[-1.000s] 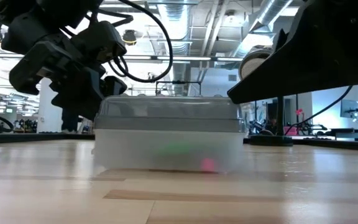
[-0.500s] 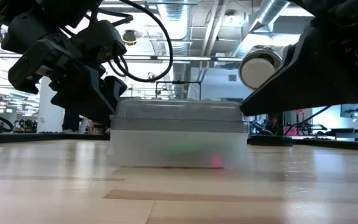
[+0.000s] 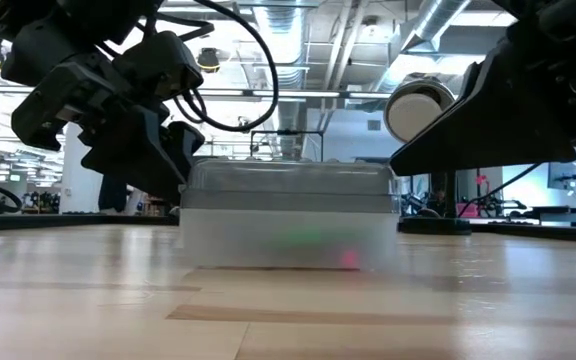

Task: Pick & place school supplies into a supply box
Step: Close the transparent supply box, then return to Home Position

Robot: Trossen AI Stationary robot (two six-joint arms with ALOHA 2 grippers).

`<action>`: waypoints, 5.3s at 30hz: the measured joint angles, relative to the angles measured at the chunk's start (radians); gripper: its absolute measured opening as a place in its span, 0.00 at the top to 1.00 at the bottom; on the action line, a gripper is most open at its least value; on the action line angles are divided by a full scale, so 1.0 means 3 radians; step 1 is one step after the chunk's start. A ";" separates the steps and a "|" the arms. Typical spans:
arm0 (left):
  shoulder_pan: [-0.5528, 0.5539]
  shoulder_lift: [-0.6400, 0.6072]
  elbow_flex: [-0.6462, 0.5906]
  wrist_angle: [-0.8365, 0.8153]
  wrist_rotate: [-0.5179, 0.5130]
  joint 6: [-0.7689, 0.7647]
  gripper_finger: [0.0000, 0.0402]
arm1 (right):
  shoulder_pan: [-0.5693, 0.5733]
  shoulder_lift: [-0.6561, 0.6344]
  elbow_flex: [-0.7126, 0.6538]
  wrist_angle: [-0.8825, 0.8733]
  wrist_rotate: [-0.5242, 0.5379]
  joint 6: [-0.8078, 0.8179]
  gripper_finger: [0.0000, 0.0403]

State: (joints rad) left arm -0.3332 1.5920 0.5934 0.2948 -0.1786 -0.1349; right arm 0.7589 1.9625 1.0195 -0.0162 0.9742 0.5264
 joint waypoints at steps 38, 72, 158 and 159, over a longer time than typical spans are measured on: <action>-0.0098 -0.0710 0.0003 0.0784 -0.0431 0.0955 0.62 | 0.0459 -0.0171 0.0002 -0.0651 0.0711 0.0499 0.75; 0.0536 0.0653 0.0189 0.1821 0.0404 0.0712 0.62 | 0.0477 -0.0178 0.0003 -0.0721 0.0770 0.0490 0.75; 0.0610 0.0503 0.0528 0.1945 0.0723 0.1071 0.62 | 0.0469 -0.0853 0.0004 -0.0761 0.0430 -0.0662 0.75; 0.0594 0.0419 0.0528 0.1922 0.0710 0.1146 0.62 | 0.0444 -0.0947 0.0004 -0.0798 0.0385 -0.0798 0.75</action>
State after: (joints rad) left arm -0.1550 1.7177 0.7517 0.8715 0.0345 0.2090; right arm 0.8920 1.6783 1.0206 -0.2556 1.0896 0.2868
